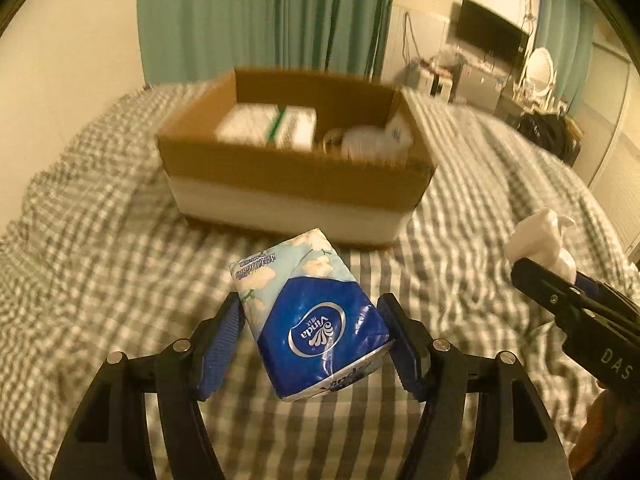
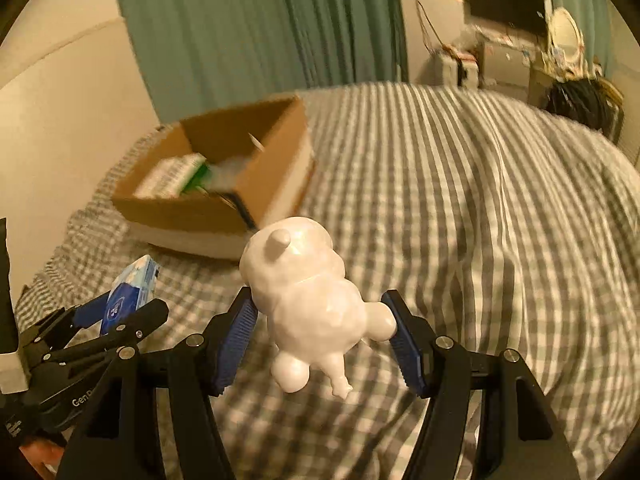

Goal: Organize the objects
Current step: 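Carry the tissue pack and foam figure into the cardboard box and release both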

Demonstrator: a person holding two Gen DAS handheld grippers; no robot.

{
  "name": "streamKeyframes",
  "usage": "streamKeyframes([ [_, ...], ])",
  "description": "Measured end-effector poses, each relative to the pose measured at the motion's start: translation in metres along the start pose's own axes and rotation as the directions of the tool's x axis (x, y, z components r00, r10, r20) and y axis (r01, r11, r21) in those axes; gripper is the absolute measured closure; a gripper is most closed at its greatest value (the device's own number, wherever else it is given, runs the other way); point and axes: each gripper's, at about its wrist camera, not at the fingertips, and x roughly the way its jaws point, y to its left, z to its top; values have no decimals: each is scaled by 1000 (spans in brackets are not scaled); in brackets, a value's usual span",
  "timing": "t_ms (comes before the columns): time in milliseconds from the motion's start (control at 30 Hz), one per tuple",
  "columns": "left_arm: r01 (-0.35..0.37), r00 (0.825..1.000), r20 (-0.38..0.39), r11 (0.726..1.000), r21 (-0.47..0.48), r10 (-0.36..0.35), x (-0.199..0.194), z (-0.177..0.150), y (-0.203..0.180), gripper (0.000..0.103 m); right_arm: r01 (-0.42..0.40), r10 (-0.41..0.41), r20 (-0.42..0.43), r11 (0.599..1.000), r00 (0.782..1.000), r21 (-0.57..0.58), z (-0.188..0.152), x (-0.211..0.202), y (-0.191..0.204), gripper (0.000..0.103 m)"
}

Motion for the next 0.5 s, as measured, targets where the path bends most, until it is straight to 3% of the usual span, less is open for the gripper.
streamKeyframes([
  [133,22,996,88,1000,7,-23,-35,26,11,33,-32,35,77,999,996,-34,33,-27,16,39],
  [267,84,983,165,996,-6,-82,-50,76,24,33,-60,67,142,997,988,-49,75,-36,28,39],
  [367,90,977,198,996,-27,-83,-42,114,38,33,-75,88,173,994,981,-80,109,-28,41,39],
  [500,36,972,232,999,21,-40,-11,155,45,33,-84,100,179,992,979,-94,148,11,57,39],
])
